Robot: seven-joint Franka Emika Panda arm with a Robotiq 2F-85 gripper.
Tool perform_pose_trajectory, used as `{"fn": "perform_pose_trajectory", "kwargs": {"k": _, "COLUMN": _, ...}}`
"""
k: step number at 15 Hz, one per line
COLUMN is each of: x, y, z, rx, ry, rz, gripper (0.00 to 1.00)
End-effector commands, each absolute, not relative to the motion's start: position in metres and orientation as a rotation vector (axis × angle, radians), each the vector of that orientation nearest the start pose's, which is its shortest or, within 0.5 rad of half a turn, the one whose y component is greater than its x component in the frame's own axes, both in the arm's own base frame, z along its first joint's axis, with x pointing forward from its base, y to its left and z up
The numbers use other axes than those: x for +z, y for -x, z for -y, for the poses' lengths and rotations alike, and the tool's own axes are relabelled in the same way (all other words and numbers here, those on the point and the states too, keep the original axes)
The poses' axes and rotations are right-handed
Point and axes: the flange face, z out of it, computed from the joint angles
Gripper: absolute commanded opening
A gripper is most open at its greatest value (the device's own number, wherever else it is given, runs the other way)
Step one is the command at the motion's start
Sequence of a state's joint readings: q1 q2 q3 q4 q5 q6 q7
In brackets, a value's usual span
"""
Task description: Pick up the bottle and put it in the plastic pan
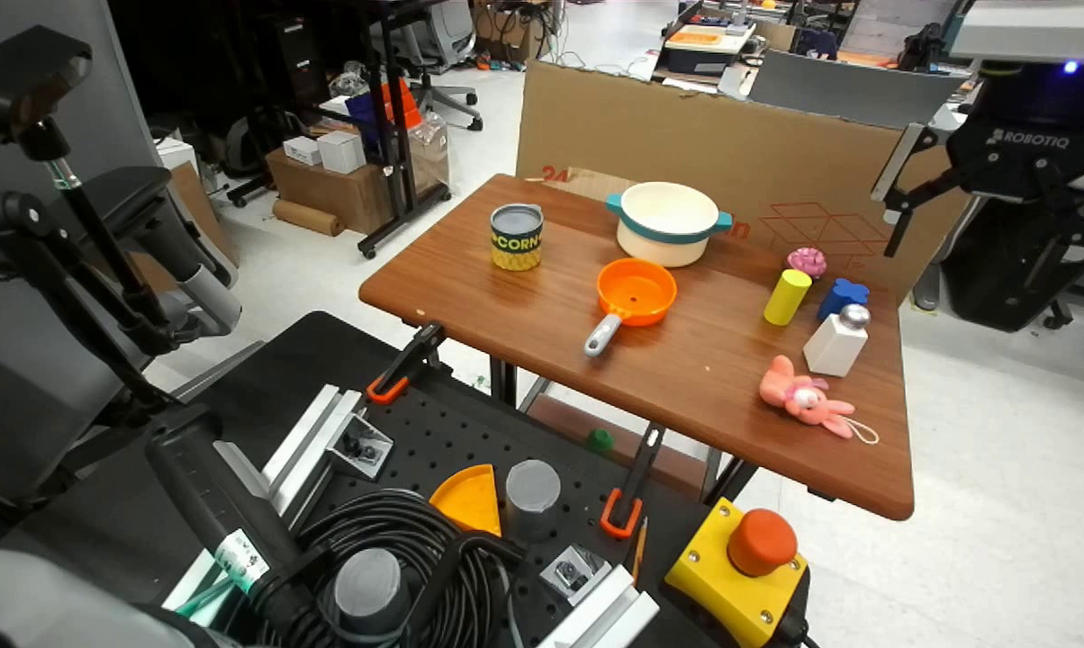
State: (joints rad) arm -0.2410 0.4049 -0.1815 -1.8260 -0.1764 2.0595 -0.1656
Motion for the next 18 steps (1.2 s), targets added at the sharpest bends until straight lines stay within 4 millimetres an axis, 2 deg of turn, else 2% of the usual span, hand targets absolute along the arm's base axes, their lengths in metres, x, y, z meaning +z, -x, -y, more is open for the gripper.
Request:
{"fn": "perform_pose_trajectory", "kwargs": {"k": 1, "x": 0.322, "y": -0.571, "z": 0.259, "rx": 0.233, "ry": 3.333, "rz": -0.251, "gripper": 1.0}}
{"fn": "perform_pose_trajectory", "kwargs": {"k": 2, "x": 0.324, "y": -0.572, "z": 0.258, "rx": 0.209, "ry": 3.331, "rz": -0.259, "gripper": 1.0}}
{"fn": "perform_pose_trajectory", "kwargs": {"k": 9, "x": 0.326, "y": -0.564, "z": 0.249, "rx": 0.371, "ry": 3.234, "rz": -0.212, "gripper": 0.99}}
{"fn": "perform_pose_trajectory", "kwargs": {"k": 11, "x": 0.326, "y": -0.564, "z": 0.249, "rx": 0.392, "ry": 3.234, "rz": -0.216, "gripper": 0.94}}
{"fn": "perform_pose_trajectory", "kwargs": {"k": 13, "x": 0.328, "y": -0.564, "z": 0.249, "rx": 0.394, "ry": 3.235, "rz": -0.225, "gripper": 0.95}}
{"fn": "perform_pose_trajectory", "kwargs": {"k": 14, "x": 0.329, "y": -0.564, "z": 0.248, "rx": 0.392, "ry": 3.236, "rz": -0.228, "gripper": 0.99}}
{"fn": "perform_pose_trajectory", "kwargs": {"k": 18, "x": 0.328, "y": -0.568, "z": 0.245, "rx": 0.371, "ry": 3.282, "rz": -0.164, "gripper": 1.0}}
